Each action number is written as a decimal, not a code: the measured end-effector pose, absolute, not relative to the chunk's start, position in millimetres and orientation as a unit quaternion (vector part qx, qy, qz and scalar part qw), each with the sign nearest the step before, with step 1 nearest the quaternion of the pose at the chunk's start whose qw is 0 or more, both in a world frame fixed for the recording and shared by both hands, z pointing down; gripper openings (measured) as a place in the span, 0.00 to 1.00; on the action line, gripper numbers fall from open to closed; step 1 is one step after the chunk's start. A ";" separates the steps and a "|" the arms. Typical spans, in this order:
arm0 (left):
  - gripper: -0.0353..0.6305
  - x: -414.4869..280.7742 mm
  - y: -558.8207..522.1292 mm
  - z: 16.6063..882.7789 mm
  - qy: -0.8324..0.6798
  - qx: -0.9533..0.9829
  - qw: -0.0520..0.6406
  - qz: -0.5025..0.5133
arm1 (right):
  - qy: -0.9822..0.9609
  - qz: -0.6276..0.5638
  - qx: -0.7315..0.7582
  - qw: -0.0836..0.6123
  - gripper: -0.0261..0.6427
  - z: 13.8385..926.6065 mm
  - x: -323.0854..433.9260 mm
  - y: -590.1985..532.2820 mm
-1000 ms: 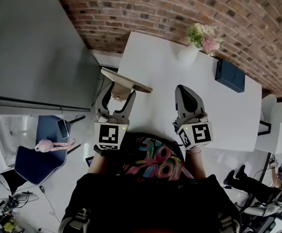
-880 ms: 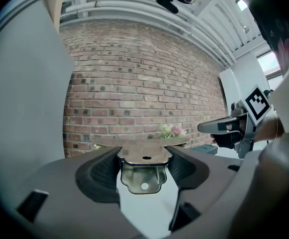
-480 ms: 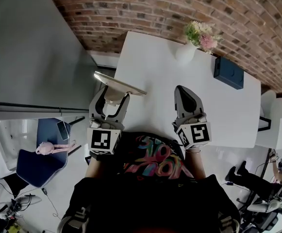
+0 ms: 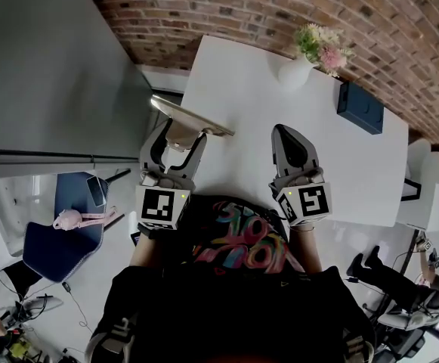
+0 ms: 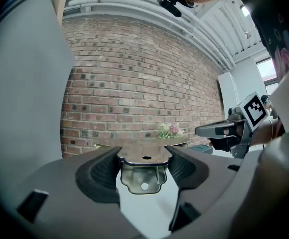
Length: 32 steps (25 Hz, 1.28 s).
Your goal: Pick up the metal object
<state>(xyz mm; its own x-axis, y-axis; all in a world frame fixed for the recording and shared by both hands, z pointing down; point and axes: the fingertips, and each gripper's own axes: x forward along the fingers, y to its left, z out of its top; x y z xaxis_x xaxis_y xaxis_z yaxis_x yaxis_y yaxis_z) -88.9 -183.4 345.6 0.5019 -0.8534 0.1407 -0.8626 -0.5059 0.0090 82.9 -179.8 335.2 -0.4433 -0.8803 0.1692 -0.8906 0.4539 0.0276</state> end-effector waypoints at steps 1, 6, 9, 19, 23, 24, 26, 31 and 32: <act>0.49 -89.4 -183.5 346.4 -0.495 0.866 0.040 0.062 | -0.850 0.032 0.520 0.079 0.07 334.9 81.7 -180.6; 0.49 -89.3 -184.7 348.3 -0.491 0.868 0.041 0.065 | -0.852 0.033 0.519 0.063 0.07 327.9 74.8 -184.2; 0.49 -88.4 -184.7 349.7 -0.490 0.868 0.041 0.066 | -0.853 0.030 0.514 0.077 0.07 336.3 78.1 -182.0; 0.49 -88.2 -187.0 353.7 -0.493 0.866 0.045 0.069 | -0.849 0.039 0.523 0.063 0.07 334.7 79.8 -186.1; 0.49 -86.6 -188.4 354.0 -0.494 0.866 0.043 0.069 | -0.849 0.043 0.522 0.073 0.06 341.0 87.2 -185.4; 0.49 -86.4 -188.8 353.7 -0.494 0.866 0.042 0.069 | -0.849 0.046 0.522 0.074 0.06 342.0 88.8 -185.2; 0.49 -86.6 -189.8 353.2 -0.495 0.865 0.042 0.068 | -0.848 0.052 0.522 0.073 0.06 342.9 91.2 -185.2; 0.49 -87.4 -191.1 353.8 -0.495 0.865 0.044 0.069 | -0.847 0.053 0.523 0.075 0.06 343.7 93.1 -185.2; 0.49 -87.3 -191.0 354.2 -0.494 0.865 0.044 0.069 | -0.847 0.054 0.524 0.075 0.06 343.5 92.9 -185.3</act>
<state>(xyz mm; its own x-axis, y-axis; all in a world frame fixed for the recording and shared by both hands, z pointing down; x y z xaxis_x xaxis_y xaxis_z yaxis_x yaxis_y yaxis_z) -87.3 -191.0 354.2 0.5015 -0.8496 0.1634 -0.8618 -0.5072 0.0079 92.9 -185.3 343.5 -0.4405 -0.8790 0.1827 -0.8950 0.4458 -0.0128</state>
